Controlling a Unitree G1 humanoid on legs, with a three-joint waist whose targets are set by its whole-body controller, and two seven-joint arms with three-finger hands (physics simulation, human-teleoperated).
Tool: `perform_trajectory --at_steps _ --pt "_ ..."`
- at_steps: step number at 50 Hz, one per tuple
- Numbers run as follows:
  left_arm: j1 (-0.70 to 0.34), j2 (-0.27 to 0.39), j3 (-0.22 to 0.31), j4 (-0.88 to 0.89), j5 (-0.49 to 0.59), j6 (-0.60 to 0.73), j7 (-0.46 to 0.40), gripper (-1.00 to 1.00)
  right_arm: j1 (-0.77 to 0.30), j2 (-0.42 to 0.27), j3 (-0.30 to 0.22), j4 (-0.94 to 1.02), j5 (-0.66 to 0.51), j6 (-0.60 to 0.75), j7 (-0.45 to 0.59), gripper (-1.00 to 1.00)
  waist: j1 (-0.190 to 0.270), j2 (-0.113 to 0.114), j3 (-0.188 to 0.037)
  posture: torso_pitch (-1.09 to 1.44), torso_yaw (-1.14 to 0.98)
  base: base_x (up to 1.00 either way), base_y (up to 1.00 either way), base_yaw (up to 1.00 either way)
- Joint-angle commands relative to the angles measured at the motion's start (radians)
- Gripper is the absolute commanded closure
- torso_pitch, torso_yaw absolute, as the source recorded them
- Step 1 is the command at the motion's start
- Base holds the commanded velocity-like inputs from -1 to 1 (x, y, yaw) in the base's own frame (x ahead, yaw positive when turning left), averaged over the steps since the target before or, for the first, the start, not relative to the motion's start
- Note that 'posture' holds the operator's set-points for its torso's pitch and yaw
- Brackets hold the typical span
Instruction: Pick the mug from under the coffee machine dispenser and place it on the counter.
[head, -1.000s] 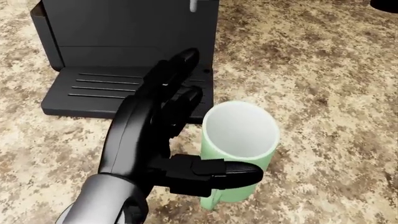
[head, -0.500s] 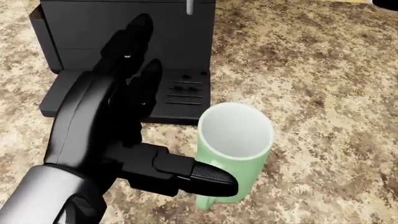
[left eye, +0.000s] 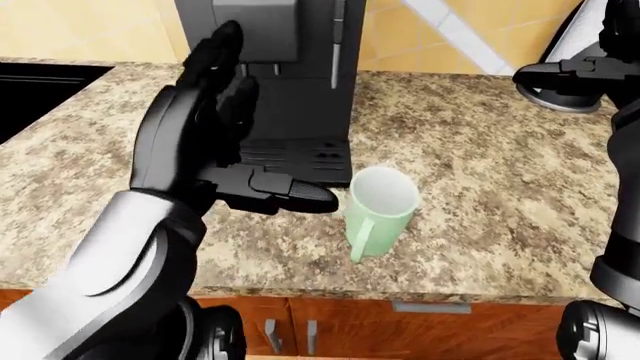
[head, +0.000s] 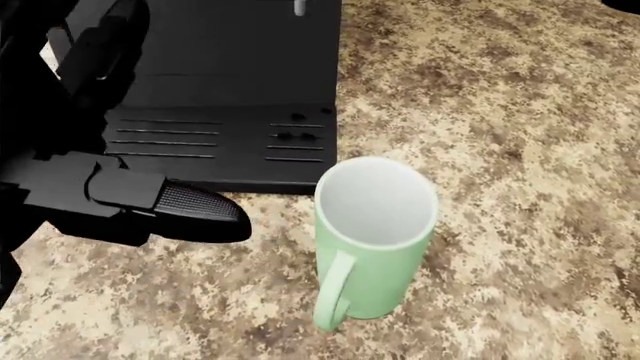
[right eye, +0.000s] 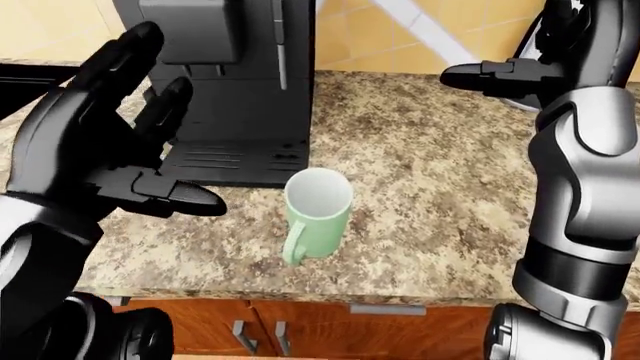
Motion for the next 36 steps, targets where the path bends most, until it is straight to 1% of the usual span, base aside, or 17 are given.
perform_trajectory --at_steps 1,5,6,7,8,10,11,12,13,15,17,22,27,36 --pt "-0.047 0.02 0.031 -0.008 -0.165 0.0 0.077 -1.0 -0.032 -0.021 -0.015 -0.027 0.0 -0.024 -0.001 -1.0 -0.001 -0.003 -0.026 0.0 0.0 0.0 0.0 0.0" --pt "-0.096 0.103 0.106 0.049 -0.419 0.0 0.243 -1.0 -0.036 -0.023 -0.014 -0.027 0.002 -0.021 -0.003 -1.0 -0.004 0.004 -0.024 0.0 0.0 0.0 0.0 0.0" --pt "-0.103 0.136 0.114 0.069 -0.477 -0.014 0.285 -1.0 -0.037 -0.024 -0.015 -0.026 0.002 -0.021 -0.003 -1.0 -0.005 0.005 -0.023 0.0 0.0 0.0 0.0 0.0" --pt "-0.104 0.187 0.115 0.096 -0.545 -0.047 0.331 -1.0 -0.038 -0.026 -0.015 -0.025 0.002 -0.02 -0.003 -1.0 -0.005 0.008 -0.023 0.0 0.0 0.0 0.0 0.0" --pt "-0.095 0.243 0.099 0.12 -0.623 -0.1 0.392 -1.0 -0.038 -0.026 -0.015 -0.025 0.002 -0.02 -0.003 -1.0 -0.006 0.011 -0.023 0.0 0.0 0.0 0.0 0.0" --pt "-0.09 0.408 0.049 0.179 -0.774 -0.249 0.499 -1.0 -0.038 -0.024 -0.013 -0.024 0.002 -0.022 -0.004 -1.0 -0.009 0.017 -0.023 0.0 0.0 0.0 0.0 0.0" --pt "-0.089 0.487 0.023 0.199 -0.82 -0.322 0.522 -1.0 -0.039 -0.025 -0.013 -0.023 0.002 -0.023 -0.003 -1.0 -0.01 0.02 -0.024 0.0 0.0 0.0 0.0 0.0" --pt "-0.083 0.548 0.001 0.211 -0.845 -0.381 0.527 -1.0 -0.042 -0.026 -0.013 -0.02 0.002 -0.023 -0.003 -1.0 -0.011 0.022 -0.024 0.0 0.0 0.0 0.0 0.0" --pt "-0.074 0.59 -0.016 0.216 -0.861 -0.428 0.53 -1.0 -0.043 -0.027 -0.013 -0.018 0.002 -0.023 -0.003 -1.0 -0.012 0.024 -0.023 0.0 0.0 0.0 0.0 0.0" --pt "-0.061 0.661 -0.025 0.236 -0.836 -0.49 0.494 -1.0 -0.043 -0.028 -0.012 -0.015 0.001 -0.026 -0.002 -1.0 -0.013 0.027 -0.02 0.0 0.0 0.0 0.0 0.0" --pt "-0.053 0.708 -0.025 0.25 -0.833 -0.526 0.472 -1.0 -0.043 -0.028 -0.013 -0.015 0.001 -0.027 -0.002 -1.0 -0.012 0.032 -0.019 0.0 0.0 0.0 0.0 0.0" --pt "-0.058 0.797 -0.013 0.3 -0.802 -0.57 0.41 -1.0 -0.044 -0.029 -0.012 -0.015 0.0 -0.026 -0.001 -1.0 -0.012 0.042 -0.018 0.0 0.0 0.0 0.0 0.0" --pt "-0.056 0.85 0.001 0.334 -0.767 -0.591 0.358 -1.0 -0.044 -0.03 -0.012 -0.014 -0.002 -0.028 0.001 -1.0 -0.014 0.047 -0.015 0.0 0.0 0.0 0.0 0.0" --pt "-0.048 0.949 0.038 0.427 -0.65 -0.63 0.228 -1.0 -0.045 -0.029 -0.011 -0.017 -0.002 -0.026 0.001 -1.0 -0.018 0.052 -0.013 0.0 0.0 0.0 0.0 0.0"
